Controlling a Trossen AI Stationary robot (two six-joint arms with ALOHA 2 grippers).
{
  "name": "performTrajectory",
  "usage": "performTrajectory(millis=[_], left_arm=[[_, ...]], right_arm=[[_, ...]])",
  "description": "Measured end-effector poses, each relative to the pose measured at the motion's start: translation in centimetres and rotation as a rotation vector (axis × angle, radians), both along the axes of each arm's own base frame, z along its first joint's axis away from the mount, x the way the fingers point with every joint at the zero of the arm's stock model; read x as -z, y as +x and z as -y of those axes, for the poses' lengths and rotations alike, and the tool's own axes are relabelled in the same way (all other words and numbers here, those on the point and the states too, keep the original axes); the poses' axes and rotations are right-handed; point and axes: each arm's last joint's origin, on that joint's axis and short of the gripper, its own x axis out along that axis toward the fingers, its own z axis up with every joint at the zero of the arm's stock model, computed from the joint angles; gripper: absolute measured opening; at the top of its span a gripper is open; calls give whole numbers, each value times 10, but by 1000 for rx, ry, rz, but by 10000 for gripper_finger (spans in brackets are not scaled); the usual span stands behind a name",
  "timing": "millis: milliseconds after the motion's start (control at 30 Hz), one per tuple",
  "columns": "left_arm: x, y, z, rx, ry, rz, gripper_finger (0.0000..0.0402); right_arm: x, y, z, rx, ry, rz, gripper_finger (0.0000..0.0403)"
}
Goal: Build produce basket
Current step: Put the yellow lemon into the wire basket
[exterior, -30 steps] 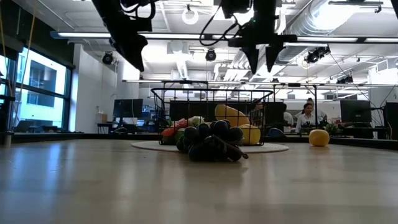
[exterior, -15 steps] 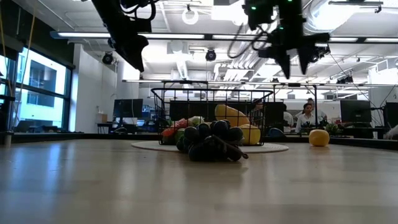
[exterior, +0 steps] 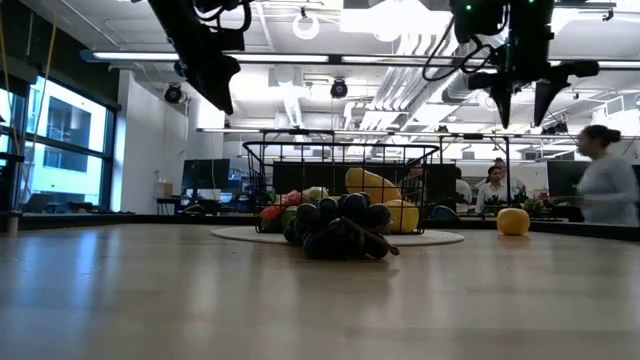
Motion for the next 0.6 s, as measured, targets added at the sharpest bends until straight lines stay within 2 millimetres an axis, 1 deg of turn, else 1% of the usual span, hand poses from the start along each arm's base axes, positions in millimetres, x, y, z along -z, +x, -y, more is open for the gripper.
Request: performTrajectory(millis=[133, 267, 333, 467, 600], left_arm=[[-2, 2, -1, 1, 14, 23, 209], [-2, 2, -1, 1, 19, 31, 209], [-2, 2, -1, 6, 13, 34, 209], [-2, 3, -1, 16, 3, 41, 209], [-2, 3, -1, 21, 4, 36, 209]], right_arm=[[4, -4, 4, -17, 14, -10, 214], [11, -3, 12, -16, 41, 35, 221], [19, -4, 16, 18, 47, 57, 227], [39, -10, 20, 160, 110, 127, 234], [59, -10, 22, 224, 156, 204, 234]])
